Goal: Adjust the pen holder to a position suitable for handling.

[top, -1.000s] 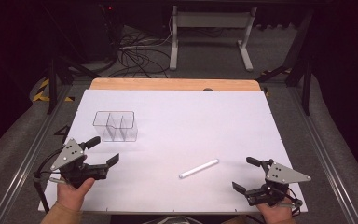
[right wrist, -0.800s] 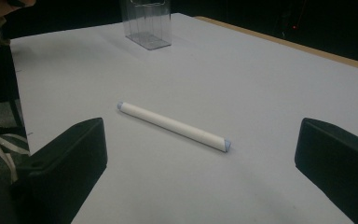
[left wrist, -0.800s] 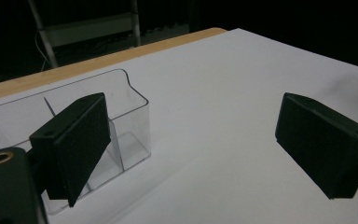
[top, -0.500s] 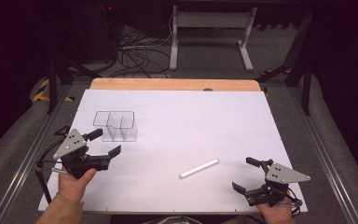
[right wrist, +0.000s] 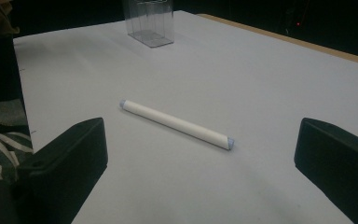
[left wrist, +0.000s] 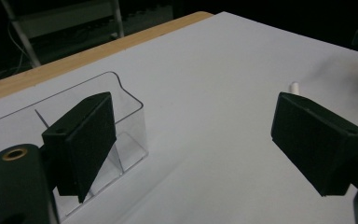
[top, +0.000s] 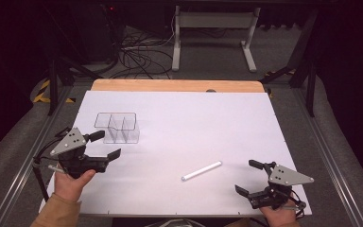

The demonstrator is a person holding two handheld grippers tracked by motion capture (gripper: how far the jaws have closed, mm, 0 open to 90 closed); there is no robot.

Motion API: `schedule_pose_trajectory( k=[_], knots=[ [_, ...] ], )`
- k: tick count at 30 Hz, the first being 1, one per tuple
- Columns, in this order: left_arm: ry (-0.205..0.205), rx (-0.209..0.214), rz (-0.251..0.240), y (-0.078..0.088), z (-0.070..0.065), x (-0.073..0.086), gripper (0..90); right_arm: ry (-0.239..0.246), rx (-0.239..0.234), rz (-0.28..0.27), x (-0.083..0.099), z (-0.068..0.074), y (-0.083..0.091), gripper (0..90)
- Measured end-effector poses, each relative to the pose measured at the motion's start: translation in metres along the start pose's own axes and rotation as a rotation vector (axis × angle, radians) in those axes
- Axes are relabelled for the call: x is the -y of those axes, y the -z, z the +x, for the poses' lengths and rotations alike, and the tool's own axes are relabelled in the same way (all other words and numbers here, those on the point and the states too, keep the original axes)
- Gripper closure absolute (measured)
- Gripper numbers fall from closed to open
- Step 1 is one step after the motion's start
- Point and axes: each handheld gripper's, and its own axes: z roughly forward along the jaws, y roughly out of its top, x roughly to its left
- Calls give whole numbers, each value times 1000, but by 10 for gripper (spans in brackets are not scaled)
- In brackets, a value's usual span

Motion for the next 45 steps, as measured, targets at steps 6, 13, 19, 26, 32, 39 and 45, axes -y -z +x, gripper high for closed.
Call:
schedule_pose_trajectory(
  k=[6,13,19,26,32,39,45],
  knots=[
    [-57,-2,38,1,4,-9,235,3,-3,-4,0,0,0,32],
    [-140,18,142,-5,19,-22,311,0,-9,-5,0,0,0,31],
    [-172,34,223,-16,32,-28,329,5,-12,-8,0,0,0,32],
    [-227,28,321,-31,47,-31,335,-1,-18,-10,-1,1,-1,31],
    [-257,17,405,-43,57,-32,340,4,-26,-4,0,1,-2,32],
    [-303,83,464,-56,66,-38,381,6,-41,-1,0,1,-3,34],
    [-358,119,516,-67,69,-43,404,8,-45,-2,0,1,-4,34]
  ],
)
